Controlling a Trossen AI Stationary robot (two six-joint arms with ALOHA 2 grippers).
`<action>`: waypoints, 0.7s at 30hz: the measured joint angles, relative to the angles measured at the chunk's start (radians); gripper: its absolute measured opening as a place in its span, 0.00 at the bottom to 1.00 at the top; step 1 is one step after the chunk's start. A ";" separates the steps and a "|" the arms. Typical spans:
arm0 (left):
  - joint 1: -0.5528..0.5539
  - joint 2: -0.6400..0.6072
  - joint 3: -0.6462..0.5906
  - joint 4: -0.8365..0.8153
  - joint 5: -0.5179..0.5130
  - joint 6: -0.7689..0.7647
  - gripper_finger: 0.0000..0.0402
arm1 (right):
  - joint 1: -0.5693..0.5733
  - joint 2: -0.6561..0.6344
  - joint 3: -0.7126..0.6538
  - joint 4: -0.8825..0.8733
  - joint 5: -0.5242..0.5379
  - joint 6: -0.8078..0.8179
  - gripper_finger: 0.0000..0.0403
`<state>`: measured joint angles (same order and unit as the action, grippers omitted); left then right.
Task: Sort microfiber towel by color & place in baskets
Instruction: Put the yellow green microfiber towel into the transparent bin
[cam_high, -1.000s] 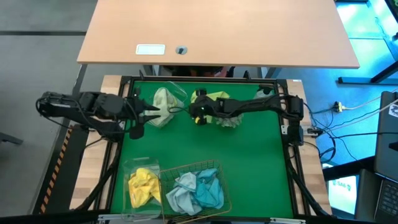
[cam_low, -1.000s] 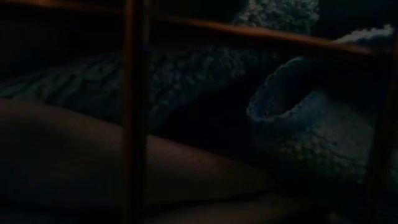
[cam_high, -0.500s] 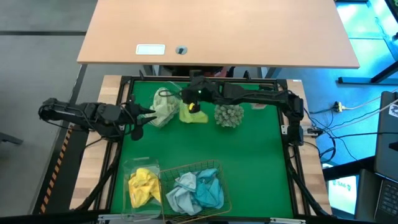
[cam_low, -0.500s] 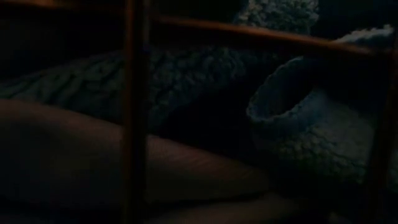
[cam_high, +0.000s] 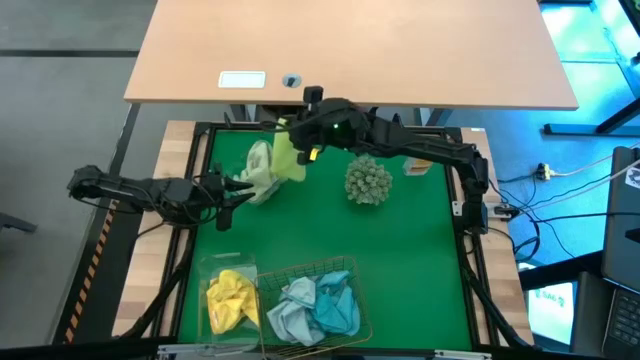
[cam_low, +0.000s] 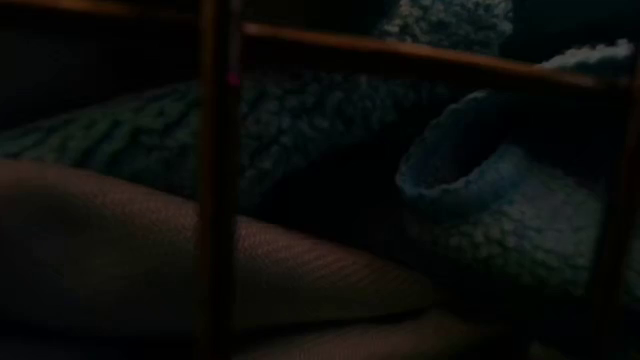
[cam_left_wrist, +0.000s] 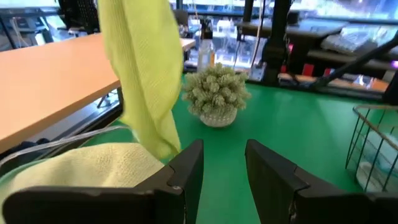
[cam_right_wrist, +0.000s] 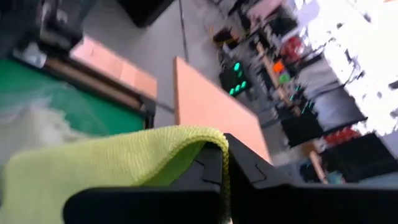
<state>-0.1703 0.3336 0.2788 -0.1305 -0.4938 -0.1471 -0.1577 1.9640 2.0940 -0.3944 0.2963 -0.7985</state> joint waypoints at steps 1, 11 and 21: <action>0.000 -0.001 -0.013 0.027 0.000 0.000 0.28 | 0.000 0.000 0.009 0.012 -0.014 -0.011 0.00; 0.000 -0.001 -0.171 0.283 0.001 0.001 0.28 | 0.000 -0.001 0.042 0.212 -0.116 -0.022 0.00; 0.000 -0.001 -0.263 0.441 0.006 0.027 0.28 | -0.003 0.020 0.042 0.382 -0.234 -0.019 0.00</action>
<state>-0.1703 0.3325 0.0157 0.3103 -0.4881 -0.1204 -0.1611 1.9843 2.1357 -0.0128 0.0626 -0.8173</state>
